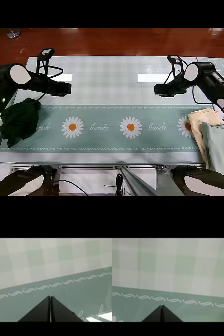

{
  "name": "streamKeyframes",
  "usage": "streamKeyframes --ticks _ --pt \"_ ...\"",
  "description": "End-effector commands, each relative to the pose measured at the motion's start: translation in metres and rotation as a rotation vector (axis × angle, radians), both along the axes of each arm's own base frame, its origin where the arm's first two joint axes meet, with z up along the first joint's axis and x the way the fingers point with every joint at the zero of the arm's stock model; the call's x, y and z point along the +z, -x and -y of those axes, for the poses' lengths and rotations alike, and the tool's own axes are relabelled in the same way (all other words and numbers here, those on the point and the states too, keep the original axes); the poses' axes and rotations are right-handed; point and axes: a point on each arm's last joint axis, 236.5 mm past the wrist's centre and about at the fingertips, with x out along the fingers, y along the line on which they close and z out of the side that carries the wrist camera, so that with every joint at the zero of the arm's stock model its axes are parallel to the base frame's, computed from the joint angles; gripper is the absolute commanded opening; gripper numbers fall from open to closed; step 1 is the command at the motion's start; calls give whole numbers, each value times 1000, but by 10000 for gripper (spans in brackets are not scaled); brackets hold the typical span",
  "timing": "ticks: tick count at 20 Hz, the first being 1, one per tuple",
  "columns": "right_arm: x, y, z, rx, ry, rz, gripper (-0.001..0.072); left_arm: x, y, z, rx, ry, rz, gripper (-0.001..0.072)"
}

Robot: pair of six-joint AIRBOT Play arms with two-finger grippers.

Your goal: Fold the shirts.

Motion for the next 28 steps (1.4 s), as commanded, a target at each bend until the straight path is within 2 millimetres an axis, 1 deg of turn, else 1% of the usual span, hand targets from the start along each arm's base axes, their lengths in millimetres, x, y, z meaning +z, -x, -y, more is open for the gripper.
streamKeyframes --ticks 1,2,3,4,5,6,7,8,9,10,12,14,15,17,19,21,22,23,24,27,28 --pt "6 -17 1 -4 1 74 19 -2 0 -7 -3 -33 0 537" --pt "7 -20 1 -6 1 89 19 -4 0 -16 0 -74 0 704" --pt "7 -20 -2 -11 -11 91 20 -6 1 -36 15 -153 -12 704" --pt "7 -20 -4 -11 -18 89 20 -5 3 -63 75 -241 -34 704" --pt "7 -19 -4 -11 -18 86 33 0 7 -97 163 -334 -55 704" --pt "6 -18 -3 -8 -14 78 264 6 13 -123 223 -390 -79 704" --pt "5 -16 -2 3 -4 73 655 9 25 -146 269 -416 -124 704" --pt "4 -13 0 34 15 62 631 9 38 -165 332 -421 -168 704" --pt "1 -7 3 40 29 33 631 8 49 -186 417 -411 -195 704" --pt "-2 0 8 46 54 2 631 8 58 -207 500 -403 -198 704" --pt "-5 10 13 51 75 -43 630 7 75 -256 700 -373 -166 704" --pt "-6 14 12 51 71 -61 629 5 86 -292 830 -336 -126 704" --pt "-5 14 10 45 58 -61 629 1 83 -302 856 -306 -99 704" --pt "-5 14 6 29 37 -59 625 -10 72 -309 872 -237 -63 704" --pt "-5 14 6 8 32 -61 623 -31 69 -310 864 -227 -103 704" --pt "-5 14 6 -2 29 -62 623 -59 72 -298 814 -205 -206 704" --pt "-5 14 6 -8 28 -63 623 -73 74 -289 752 -198 -261 704" --pt "-5 14 6 -15 26 -64 623 -84 76 -282 676 -209 -303 704" --pt "-5 14 6 -24 23 -66 622 -95 77 -276 636 -213 -339 704" --pt "-6 17 6 -32 22 -79 622 -115 76 -268 619 -200 -393 701" --pt "-6 18 6 -33 20 -85 622 -119 77 -267 615 -198 -407 687"
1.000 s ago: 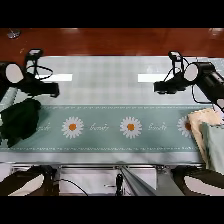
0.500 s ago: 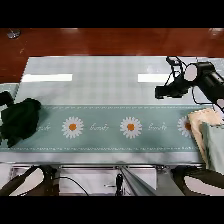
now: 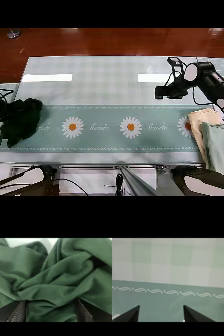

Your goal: Fold the shirts.

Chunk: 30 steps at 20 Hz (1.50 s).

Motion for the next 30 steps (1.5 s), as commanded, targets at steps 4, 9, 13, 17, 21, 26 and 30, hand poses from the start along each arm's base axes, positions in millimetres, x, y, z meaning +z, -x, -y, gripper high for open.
streamKeyframes --ticks 4,9,13,17,21,26,30 --pt "0 5 -5 -15 -26 -20 622 -15 -13 49 -91 177 5 34" --pt "25 5 -10 -17 -57 38 622 131 -111 138 -246 352 524 34" --pt "54 15 -5 -3 -48 89 622 303 -127 196 -414 393 917 34" --pt "99 23 -4 0 -68 208 622 419 -103 250 -595 420 1137 34" --pt "144 39 -2 2 -87 327 622 491 -75 302 -717 505 1302 34" --pt "180 64 2 5 -103 425 622 514 -52 355 -793 682 1347 34" --pt "182 76 7 -15 -103 436 622 428 -17 449 -993 834 1128 34"
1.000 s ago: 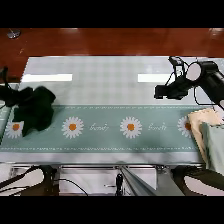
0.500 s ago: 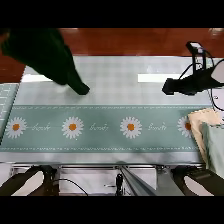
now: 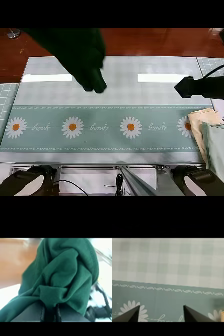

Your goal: Fold the shirts.

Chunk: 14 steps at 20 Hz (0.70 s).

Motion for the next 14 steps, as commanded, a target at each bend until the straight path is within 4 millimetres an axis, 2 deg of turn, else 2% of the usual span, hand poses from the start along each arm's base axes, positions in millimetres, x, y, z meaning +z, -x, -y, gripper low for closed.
streamKeyframes --ticks 1,3,5,6,8,10,12,14 --pt "4 11 4 -14 -1 8 622 -76 40 81 -206 -40 -113 34" --pt "3 11 4 -21 -3 4 622 -144 59 108 -254 -78 -244 34" --pt "3 11 4 -25 -6 2 622 -205 69 105 -251 -130 -354 34" --pt "3 11 3 -26 -11 1 622 -237 69 93 -240 -182 -378 34" --pt "-2 12 2 -24 -14 -11 622 -304 65 56 -182 -244 -525 34" --pt "-16 14 -4 -26 -44 -42 622 -358 65 20 -108 -255 -680 35" --pt "-34 12 -17 -31 -115 -61 622 -393 68 0 -59 -256 -784 35" --pt "-61 2 -35 -47 -215 -60 621 -416 76 0 -65 -270 -852 42"
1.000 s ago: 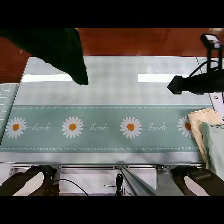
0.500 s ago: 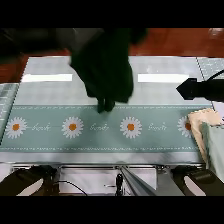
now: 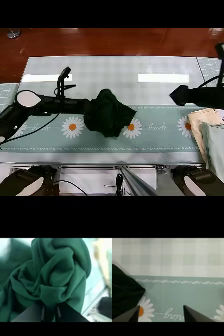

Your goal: Fold the shirts.

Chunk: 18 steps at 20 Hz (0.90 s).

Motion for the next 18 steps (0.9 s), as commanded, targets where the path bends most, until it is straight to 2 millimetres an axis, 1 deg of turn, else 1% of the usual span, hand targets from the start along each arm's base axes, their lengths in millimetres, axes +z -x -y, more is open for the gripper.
streamKeyframes --ticks 1,2,3,4,5,6,7,8,9,10,11,12,13,14,15,16,17,18 --pt "-39 -13 -28 -41 -166 -18 621 -54 19 -13 9 -38 -157 175" --pt "-56 -17 -34 -53 -200 -50 622 -57 19 -12 -1 -41 -177 614" --pt "-68 -21 -40 -59 -221 -84 623 -54 17 -14 2 -32 -202 704" --pt "-71 -27 -39 -59 -224 -95 624 -44 12 -21 -20 -34 -202 704" --pt "-66 -36 -30 -59 -220 -90 625 -33 5 -40 -7 -63 -221 703" --pt "-54 -44 -13 -73 -217 -73 628 -21 0 -63 12 -105 -230 703" --pt "-38 -51 16 -100 -194 -47 631 -11 -5 -97 41 -178 -213 703" --pt "-26 -51 53 -150 -161 -40 631 -7 -7 -134 110 -259 -205 702" --pt "-24 -46 88 -213 -136 -50 631 -7 -4 -174 204 -340 -200 702" --pt "-31 -33 124 -288 -119 -80 630 -13 5 -203 294 -387 -222 702" --pt "-44 -19 150 -366 -126 -120 629 -23 19 -216 366 -374 -271 702" --pt "-61 -6 163 -434 -156 -157 622 -37 37 -207 406 -292 -347 702" --pt "-85 6 162 -476 -211 -203 622 -49 54 -179 389 -167 -413 702" --pt "-108 13 148 -485 -279 -245 622 -54 66 -146 324 -35 -433 702" --pt "-126 17 128 -457 -336 -266 622 -54 78 -111 245 97 -421 702" --pt "-141 20 108 -423 -384 -280 622 -55 86 -87 208 174 -418 702" --pt "-152 21 95 -406 -407 -288 622 -66 95 -73 197 177 -434 702" --pt "-160 22 84 -388 -408 -293 622 -79 100 -65 186 133 -425 702"
